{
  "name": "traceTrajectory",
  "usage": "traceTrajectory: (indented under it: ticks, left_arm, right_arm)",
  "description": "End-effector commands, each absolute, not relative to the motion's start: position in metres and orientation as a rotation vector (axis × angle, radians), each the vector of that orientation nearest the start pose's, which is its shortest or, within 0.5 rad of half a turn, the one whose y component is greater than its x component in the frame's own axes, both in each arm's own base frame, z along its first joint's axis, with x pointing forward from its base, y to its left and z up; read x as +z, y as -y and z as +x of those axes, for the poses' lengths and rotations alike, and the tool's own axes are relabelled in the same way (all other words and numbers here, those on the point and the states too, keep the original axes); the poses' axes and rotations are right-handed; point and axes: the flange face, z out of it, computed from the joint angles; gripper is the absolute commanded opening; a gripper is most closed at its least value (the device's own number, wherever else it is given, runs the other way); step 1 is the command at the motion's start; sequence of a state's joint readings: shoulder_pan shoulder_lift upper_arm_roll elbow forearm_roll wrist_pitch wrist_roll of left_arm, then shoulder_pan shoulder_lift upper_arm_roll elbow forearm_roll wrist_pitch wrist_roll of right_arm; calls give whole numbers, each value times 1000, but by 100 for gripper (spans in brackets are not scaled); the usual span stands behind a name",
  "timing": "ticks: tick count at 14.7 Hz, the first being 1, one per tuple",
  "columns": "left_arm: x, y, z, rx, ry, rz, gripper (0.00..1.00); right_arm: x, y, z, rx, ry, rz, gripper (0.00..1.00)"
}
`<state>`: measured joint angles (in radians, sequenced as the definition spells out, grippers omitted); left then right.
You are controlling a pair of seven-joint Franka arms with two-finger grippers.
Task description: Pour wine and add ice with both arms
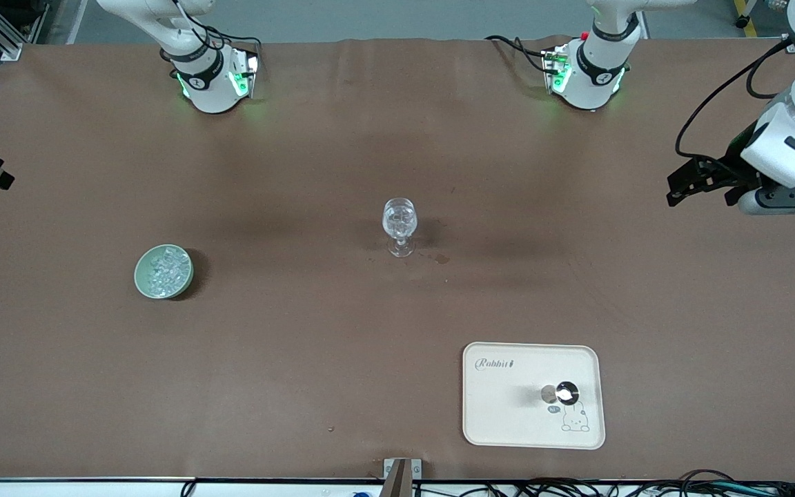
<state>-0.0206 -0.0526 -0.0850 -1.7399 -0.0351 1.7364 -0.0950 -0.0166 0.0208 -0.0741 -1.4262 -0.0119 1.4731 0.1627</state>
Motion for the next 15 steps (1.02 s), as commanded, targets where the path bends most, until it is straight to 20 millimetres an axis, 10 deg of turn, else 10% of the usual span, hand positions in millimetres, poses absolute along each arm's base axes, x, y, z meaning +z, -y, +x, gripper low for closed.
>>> traceTrajectory:
  ticks: [1,15]
  left_arm:
    - [593,67,541,-108,-65,-3163,100]
    - [611,69,562,-33,-47,-3163,100]
  right_arm:
    - [673,52,543,-46,-382,-3117,100]
    - [673,48,543,-46,-372,-3118,100]
